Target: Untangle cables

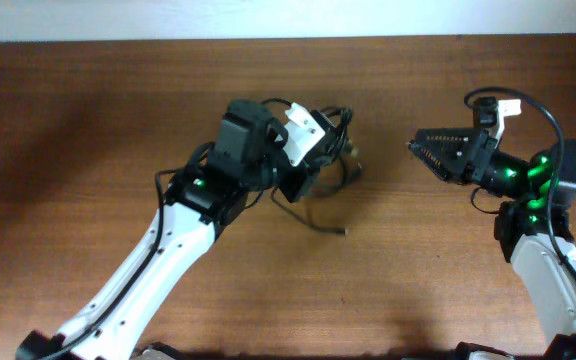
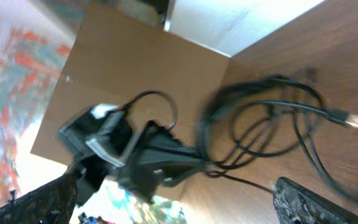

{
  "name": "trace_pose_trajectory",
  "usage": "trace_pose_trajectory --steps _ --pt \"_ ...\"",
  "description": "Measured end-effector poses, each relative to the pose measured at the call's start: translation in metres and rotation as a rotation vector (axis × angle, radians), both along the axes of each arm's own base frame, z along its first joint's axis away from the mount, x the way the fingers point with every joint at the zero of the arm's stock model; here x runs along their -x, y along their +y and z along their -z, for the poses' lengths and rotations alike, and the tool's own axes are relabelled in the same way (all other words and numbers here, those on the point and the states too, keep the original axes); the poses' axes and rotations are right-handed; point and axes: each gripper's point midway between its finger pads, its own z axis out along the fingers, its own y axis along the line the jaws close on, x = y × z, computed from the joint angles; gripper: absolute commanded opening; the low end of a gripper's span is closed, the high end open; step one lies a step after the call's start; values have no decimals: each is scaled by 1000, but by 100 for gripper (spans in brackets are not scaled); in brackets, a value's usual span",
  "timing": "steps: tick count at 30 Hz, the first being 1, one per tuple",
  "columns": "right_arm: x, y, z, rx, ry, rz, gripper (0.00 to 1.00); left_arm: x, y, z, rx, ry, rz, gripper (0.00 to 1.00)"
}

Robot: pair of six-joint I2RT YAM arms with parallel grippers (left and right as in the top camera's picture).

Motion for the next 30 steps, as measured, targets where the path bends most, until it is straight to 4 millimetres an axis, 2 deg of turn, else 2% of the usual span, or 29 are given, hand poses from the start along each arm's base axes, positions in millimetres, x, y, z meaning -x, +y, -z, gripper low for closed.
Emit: trace_pose_trajectory --steps 1,3,5,7,11,17,30 --pt "-3 2 2 -8 24 17 99 2 -1 -15 36 -30 11 0" --pt "-5 10 2 -12 31 19 99 1 -4 -27 74 -56 15 0" --pt "-5 28 3 -16 44 1 99 0 -7 -36 108 -64 15 0" --pt "-6 40 7 -21 80 -2 99 0 -9 -38 132 -47 5 0" --pt "-14 53 20 -17 152 52 99 2 -13 -44 170 -30 17 0" --pt "-19 74 26 5 161 93 99 6 -15 -46 192 -8 36 0" --pt "-21 70 68 100 290 164 99 14 -21 -48 210 3 75 0"
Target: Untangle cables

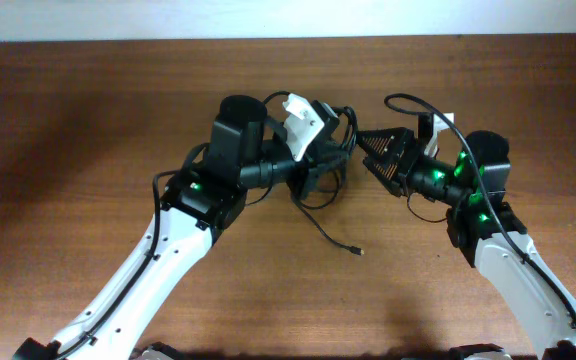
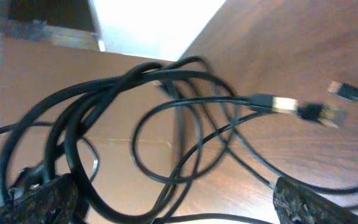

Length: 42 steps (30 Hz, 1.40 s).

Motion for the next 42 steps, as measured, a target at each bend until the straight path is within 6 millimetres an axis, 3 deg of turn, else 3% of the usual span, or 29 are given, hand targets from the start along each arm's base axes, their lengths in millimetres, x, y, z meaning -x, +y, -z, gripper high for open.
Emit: trace_pose_trajectory --steps 4,8,9,10,12,13,14,15,20,23,27,33,42 --pt "1 -3 13 32 41 20 100 4 -8 -8 28 -27 34 0" --pt "-1 -4 12 41 27 25 100 16 -18 -18 68 -47 105 0" --pt "-1 -4 11 42 20 23 96 17 -19 -18 71 -46 112 0" --pt "-1 -4 10 42 11 23 83 19 -20 -19 74 -45 121 0" --pt "-3 -4 7 42 -9 22 37 20 -20 -19 76 -44 127 0" --pt "-3 -4 6 43 -19 21 20 21 -22 -19 77 -44 132 0" --pt "-3 -4 5 45 -28 20 8 23 -23 -19 78 -43 138 0" --pt "-4 -4 4 45 -33 19 4 25 -25 -20 79 -42 145 0" --pt "-3 -3 4 45 -36 17 4 26 -24 -20 83 -41 152 0" --pt "-4 -5 4 47 -34 20 4 11 -9 -20 84 -40 107 0" --pt "-4 -16 13 57 6 40 4 -21 31 -20 101 -2 -16 0" --pt "-3 -59 23 42 66 82 4 -57 106 -20 132 37 -176 0" --pt "3 -103 11 -36 48 95 4 -68 175 -17 180 98 -284 0"
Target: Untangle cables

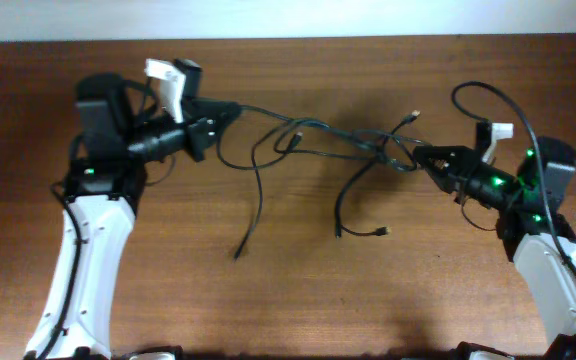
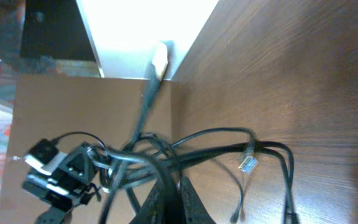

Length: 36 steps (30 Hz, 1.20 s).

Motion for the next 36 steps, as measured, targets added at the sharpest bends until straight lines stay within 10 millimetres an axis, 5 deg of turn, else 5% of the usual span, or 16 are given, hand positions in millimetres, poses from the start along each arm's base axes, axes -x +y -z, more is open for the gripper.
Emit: trace_pose_trajectory --steps 4,7,13,15,16,19,21,29,31,36 --pt "-8 -48 5 15 18 157 4 -20 78 3 -32 2 -240 0" --pt "-10 -60 7 24 22 199 4 -25 119 6 -54 10 -365 0" --pt "-10 -60 7 25 22 200 8 -23 124 4 -33 18 -372 0" --pt "-9 -58 6 22 19 191 22 -20 119 2 -14 16 -339 0" --pt "-9 -57 5 19 16 184 41 -18 116 0 -5 13 -320 0" --pt "-5 -53 3 8 5 151 75 -12 100 -4 24 7 -243 0" --pt "-3 -51 1 11 -12 130 86 -9 84 -7 39 4 -184 0" --pt "0 -46 -2 6 -33 96 87 26 -31 -23 86 -52 197 0" --pt "0 -46 -2 6 -34 95 87 46 -76 -30 95 -89 339 0" --pt "0 -46 -2 5 -32 95 87 87 -137 -41 113 -151 547 0"
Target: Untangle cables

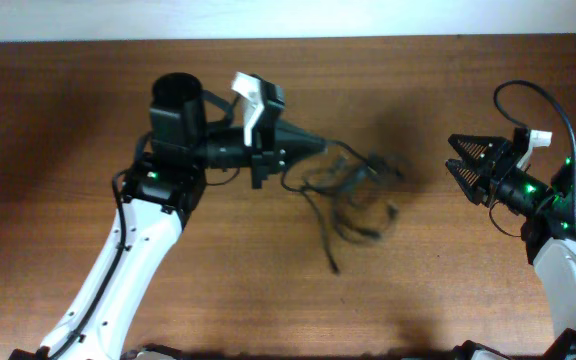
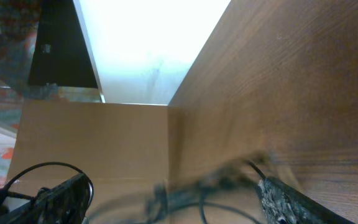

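A bundle of thin black cables (image 1: 353,190) lies blurred in a loose heap at the middle of the table. My left gripper (image 1: 313,146) points right at the bundle's left side; its fingers are together, and a strand runs from the tip into the heap. My right gripper (image 1: 455,160) stands well to the right of the cables, its jaws spread wide and nothing between them. In the right wrist view the open right gripper (image 2: 173,183) frames the blurred cables (image 2: 216,186) farther off.
The brown wooden table (image 1: 68,100) runs to a white wall (image 1: 268,20) at the far edge. A cardboard panel (image 2: 92,137) shows in the right wrist view. My right arm's own black cable loop (image 1: 528,95) arches above its wrist.
My right gripper has opened, let go of the cables and drawn back to the right. The left arm has moved from the far left to the centre, and the stretched cables have slumped into a heap.
At first my left gripper held the tangled bundle at mid-table, with the right gripper open and off to the right. Then the open right gripper was at the bundle. After that both were shut on it, stretching it wide. Now only the left holds it.
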{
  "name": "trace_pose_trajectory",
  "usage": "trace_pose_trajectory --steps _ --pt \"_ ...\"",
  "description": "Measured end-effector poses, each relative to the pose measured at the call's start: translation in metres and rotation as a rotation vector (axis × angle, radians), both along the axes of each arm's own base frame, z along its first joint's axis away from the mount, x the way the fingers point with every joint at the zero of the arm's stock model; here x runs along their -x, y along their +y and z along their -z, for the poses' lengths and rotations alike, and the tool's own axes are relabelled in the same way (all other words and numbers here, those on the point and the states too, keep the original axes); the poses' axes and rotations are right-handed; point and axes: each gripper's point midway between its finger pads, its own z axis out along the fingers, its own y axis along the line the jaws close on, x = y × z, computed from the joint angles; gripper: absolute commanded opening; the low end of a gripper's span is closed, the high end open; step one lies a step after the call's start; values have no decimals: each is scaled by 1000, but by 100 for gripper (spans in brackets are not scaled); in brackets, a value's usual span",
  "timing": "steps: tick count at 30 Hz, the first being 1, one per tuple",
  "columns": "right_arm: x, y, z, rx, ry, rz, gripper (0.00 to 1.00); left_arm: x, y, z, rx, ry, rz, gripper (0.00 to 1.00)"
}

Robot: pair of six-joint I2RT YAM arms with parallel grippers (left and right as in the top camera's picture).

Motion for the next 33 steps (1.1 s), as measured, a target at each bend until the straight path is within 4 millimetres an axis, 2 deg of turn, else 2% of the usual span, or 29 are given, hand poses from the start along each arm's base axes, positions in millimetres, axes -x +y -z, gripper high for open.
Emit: trace_pose_trajectory --steps 1,2,3,5,7,9,13,16,19,21,23,27,30,33 --pt "0 0 0 0 -1 0 87 3 -3 0 0 -1 11 1" --pt "0 0 0 0 0 0 87 4 -5 0 -1 1 16 16" --pt "0 0 0 0 0 0 87 4 -6 1 -5 8 11 52" --pt "0 0 0 -1 -1 -3 87 0 -4 9 -28 46 -25 99" --pt "1 1 0 -1 -2 -5 87 -8 0 21 -78 108 -101 99" --pt "1 1 0 -2 -2 -6 87 -22 10 45 -170 184 -239 99" --pt "1 1 -1 -3 -2 -7 87 -43 42 91 -371 277 -488 99" --pt "1 1 -1 -2 -2 -6 87 -46 54 104 -447 276 -548 98" --pt "1 1 -1 -3 -2 -6 88 -41 52 106 -472 222 -499 95" --pt "1 1 0 -2 -2 -6 88 -29 40 99 -447 137 -371 93" --pt "1 1 -1 -3 -2 -6 88 -20 30 89 -402 66 -277 96" --pt "1 1 -1 -3 -2 -6 88 -4 12 77 -345 -22 -153 95" --pt "1 1 -1 -3 -2 -6 87 15 -12 79 -357 -59 -73 99" --pt "1 1 -1 -3 -2 -6 88 37 -39 97 -466 -99 -44 99"
